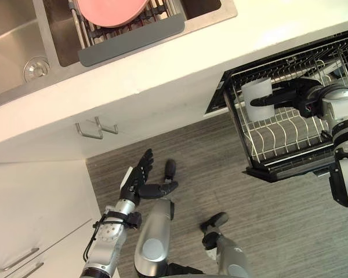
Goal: Walk over to the sink, pick up the cup, carry it to the dishwasher, place the cup inside the dishwasher, then close the dishwasher door
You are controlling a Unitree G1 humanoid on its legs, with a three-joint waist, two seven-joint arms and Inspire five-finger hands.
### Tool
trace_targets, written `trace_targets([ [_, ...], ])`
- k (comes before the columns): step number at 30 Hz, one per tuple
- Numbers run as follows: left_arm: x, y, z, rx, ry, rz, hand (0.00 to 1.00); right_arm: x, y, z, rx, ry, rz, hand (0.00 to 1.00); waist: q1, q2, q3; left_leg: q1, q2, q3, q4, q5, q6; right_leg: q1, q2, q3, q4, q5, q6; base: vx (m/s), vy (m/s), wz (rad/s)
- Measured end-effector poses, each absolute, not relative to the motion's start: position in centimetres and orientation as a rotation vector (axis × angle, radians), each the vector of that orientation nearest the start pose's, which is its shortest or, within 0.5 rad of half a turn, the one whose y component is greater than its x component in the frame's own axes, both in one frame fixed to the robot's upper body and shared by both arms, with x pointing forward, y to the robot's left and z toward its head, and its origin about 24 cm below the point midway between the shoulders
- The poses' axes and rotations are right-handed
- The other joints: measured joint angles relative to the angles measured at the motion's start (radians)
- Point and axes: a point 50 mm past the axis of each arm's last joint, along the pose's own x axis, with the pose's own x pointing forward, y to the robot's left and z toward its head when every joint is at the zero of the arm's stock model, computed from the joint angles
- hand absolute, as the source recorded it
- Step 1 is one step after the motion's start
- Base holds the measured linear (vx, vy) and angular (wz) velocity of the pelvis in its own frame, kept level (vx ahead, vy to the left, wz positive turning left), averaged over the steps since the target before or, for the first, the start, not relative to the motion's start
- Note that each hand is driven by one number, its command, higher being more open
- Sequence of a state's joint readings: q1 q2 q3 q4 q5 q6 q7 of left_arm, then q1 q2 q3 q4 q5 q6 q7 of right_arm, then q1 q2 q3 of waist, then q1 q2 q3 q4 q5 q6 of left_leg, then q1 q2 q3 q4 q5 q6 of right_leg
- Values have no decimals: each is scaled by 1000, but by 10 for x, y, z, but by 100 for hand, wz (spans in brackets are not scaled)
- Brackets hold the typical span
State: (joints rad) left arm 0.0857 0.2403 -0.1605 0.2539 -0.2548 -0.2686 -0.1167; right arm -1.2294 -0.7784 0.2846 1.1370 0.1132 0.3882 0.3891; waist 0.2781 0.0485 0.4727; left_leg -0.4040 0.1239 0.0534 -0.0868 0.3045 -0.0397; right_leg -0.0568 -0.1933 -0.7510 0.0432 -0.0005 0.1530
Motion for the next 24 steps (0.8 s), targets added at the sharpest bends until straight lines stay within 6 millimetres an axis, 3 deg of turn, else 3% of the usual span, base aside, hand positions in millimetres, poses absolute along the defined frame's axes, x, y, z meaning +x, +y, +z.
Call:
trace_targets([
  [16,221,184,-15,0,118,-139,100,390,-302,214,-426,370,-33,100,-6,-26,7,39,31,18,-1,7,-9,21,22,28,4,-1,-10,-49,25,-5],
  [22,207,198,-37,-9,217,-12,100,384,-276,216,-375,132,12,100,-48,-57,-8,68,35,39,-1,3,-13,35,18,47,5,-1,-12,-42,18,-8],
  [24,193,207,-50,-35,269,108,100,364,-265,202,-301,-2,22,100,-74,-73,-23,98,17,43,-1,-1,-17,65,6,45,5,-5,-8,16,31,7],
])
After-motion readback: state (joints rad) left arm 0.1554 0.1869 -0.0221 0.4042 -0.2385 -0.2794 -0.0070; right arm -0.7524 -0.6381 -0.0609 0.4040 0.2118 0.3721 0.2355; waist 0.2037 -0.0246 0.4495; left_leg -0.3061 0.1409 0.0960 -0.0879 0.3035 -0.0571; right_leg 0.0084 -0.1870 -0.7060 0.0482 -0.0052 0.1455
